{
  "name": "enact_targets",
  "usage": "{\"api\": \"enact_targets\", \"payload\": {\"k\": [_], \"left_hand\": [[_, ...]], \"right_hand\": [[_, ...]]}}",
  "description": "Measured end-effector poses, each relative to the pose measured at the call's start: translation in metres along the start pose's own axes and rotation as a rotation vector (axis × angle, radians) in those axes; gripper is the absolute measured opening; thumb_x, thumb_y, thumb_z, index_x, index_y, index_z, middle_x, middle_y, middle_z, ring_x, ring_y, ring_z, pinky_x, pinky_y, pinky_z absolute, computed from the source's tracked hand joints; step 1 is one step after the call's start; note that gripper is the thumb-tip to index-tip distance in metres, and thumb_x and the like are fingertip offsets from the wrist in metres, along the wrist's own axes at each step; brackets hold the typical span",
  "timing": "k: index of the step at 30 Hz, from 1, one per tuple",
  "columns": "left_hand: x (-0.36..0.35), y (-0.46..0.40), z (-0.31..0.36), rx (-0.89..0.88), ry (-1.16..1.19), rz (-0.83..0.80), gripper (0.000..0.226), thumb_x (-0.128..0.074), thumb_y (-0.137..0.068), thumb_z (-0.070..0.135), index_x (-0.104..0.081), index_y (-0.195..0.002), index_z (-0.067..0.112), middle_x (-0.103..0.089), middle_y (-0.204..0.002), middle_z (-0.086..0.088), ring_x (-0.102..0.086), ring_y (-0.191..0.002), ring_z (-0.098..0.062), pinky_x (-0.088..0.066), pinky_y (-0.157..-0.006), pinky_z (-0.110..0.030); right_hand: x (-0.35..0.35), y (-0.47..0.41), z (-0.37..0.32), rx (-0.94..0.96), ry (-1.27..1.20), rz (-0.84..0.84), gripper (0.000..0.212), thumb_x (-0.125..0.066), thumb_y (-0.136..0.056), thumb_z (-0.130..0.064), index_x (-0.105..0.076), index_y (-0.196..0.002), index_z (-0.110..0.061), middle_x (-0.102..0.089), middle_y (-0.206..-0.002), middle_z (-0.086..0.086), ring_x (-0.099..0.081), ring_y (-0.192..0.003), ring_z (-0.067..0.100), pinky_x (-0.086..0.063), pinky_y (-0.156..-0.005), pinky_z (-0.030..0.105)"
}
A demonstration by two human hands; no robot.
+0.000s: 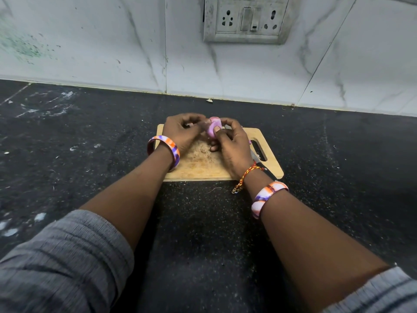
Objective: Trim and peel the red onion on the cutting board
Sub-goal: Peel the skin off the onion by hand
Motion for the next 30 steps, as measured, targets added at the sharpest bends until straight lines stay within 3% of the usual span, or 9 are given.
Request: {"api": "enact_targets", "payload": {"k": [3,6,9,11,15,19,23,28,30], "left_hand": [[-0.004,0.002,0.000,-0.017,-0.080,-0.056,0.035,-0.074,-0.072,0.014,-0.069,-0.106,0.008,-0.070,-0.095,-0.006,-0.065,-0.090,-0.018,-0.053,-0.089,-0.036],[0.000,0.000,-0.004,0.039,-0.039,-0.004,0.027,-0.072,-0.072,0.011,-0.072,-0.099,0.007,-0.072,-0.091,-0.009,-0.069,-0.087,-0.023,-0.054,-0.090,-0.040],[0.001,0.000,-0.001,0.029,-0.062,0.038,0.021,-0.067,-0.075,0.007,-0.073,-0.095,0.003,-0.072,-0.084,-0.009,-0.066,-0.066,-0.006,-0.056,-0.075,-0.023],[0.001,0.001,0.004,-0.033,-0.155,0.061,0.015,-0.066,-0.076,0.008,-0.073,-0.088,0.005,-0.067,-0.069,0.003,-0.057,-0.049,0.009,-0.050,-0.059,-0.008],[0.004,0.004,0.012,-0.111,-0.331,0.105,0.008,-0.066,-0.074,0.013,-0.069,-0.068,0.010,-0.057,-0.056,0.013,-0.051,-0.046,0.008,-0.038,-0.050,-0.004],[0.004,0.009,0.018,-0.126,-0.451,0.126,0.010,-0.064,-0.075,0.015,-0.068,-0.073,0.006,-0.060,-0.066,0.001,-0.054,-0.060,-0.009,-0.042,-0.056,-0.018],[0.007,0.005,0.008,-0.038,-0.348,0.126,0.010,-0.060,-0.077,0.018,-0.066,-0.074,0.011,-0.060,-0.062,0.002,-0.065,-0.069,-0.026,-0.055,-0.068,-0.033],[0.013,0.000,-0.001,0.039,-0.249,0.167,0.018,-0.054,-0.084,0.021,-0.055,-0.066,0.021,-0.064,-0.063,-0.003,-0.064,-0.052,-0.021,-0.057,-0.061,-0.035],[0.012,-0.001,-0.004,0.055,-0.233,0.145,0.019,-0.054,-0.084,0.022,-0.055,-0.065,0.025,-0.068,-0.067,-0.006,-0.067,-0.059,-0.023,-0.059,-0.068,-0.039]], "right_hand": [[-0.001,-0.001,0.000,0.011,0.013,-0.014,0.025,-0.048,-0.093,-0.008,-0.056,-0.116,-0.005,-0.061,-0.078,0.006,-0.052,-0.049,0.009,-0.048,-0.054,0.025],[-0.001,-0.001,-0.002,0.049,0.041,-0.017,0.028,-0.046,-0.094,-0.010,-0.057,-0.119,-0.006,-0.064,-0.101,0.014,-0.056,-0.051,0.002,-0.049,-0.050,0.018],[-0.002,0.000,-0.004,0.070,0.045,-0.028,0.029,-0.046,-0.094,-0.009,-0.058,-0.120,-0.005,-0.060,-0.119,0.016,-0.058,-0.071,0.009,-0.050,-0.049,0.014],[-0.002,0.000,-0.004,0.072,0.025,-0.028,0.028,-0.047,-0.093,-0.008,-0.058,-0.119,-0.004,-0.060,-0.120,0.016,-0.058,-0.074,0.009,-0.049,-0.048,0.013],[-0.002,0.000,-0.001,0.086,0.040,-0.017,0.028,-0.050,-0.092,-0.009,-0.060,-0.117,-0.004,-0.061,-0.121,0.018,-0.058,-0.072,0.010,-0.049,-0.049,0.015],[-0.002,0.000,-0.001,0.083,0.066,-0.021,0.027,-0.051,-0.092,-0.011,-0.061,-0.117,-0.006,-0.063,-0.118,0.017,-0.060,-0.079,0.015,-0.049,-0.053,0.020],[-0.004,0.001,-0.003,0.094,0.082,-0.037,0.026,-0.046,-0.093,-0.009,-0.060,-0.115,-0.006,-0.062,-0.115,0.018,-0.055,-0.069,0.008,-0.048,-0.049,0.015],[-0.004,0.001,-0.003,0.072,0.041,-0.049,0.026,-0.039,-0.096,-0.006,-0.056,-0.115,-0.003,-0.061,-0.083,0.001,-0.051,-0.050,0.004,-0.046,-0.048,0.015],[-0.004,0.000,-0.003,0.073,0.017,-0.055,0.026,-0.038,-0.096,-0.005,-0.054,-0.117,-0.001,-0.060,-0.084,-0.004,-0.056,-0.053,0.003,-0.046,-0.048,0.015]]}}
Point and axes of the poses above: each hand's wrist, its own y-axis away from the middle knuckle, its own x-axis out of the back of the hand, z = x × y, the point moved 7 cm from there along -y, towards the middle knuckle
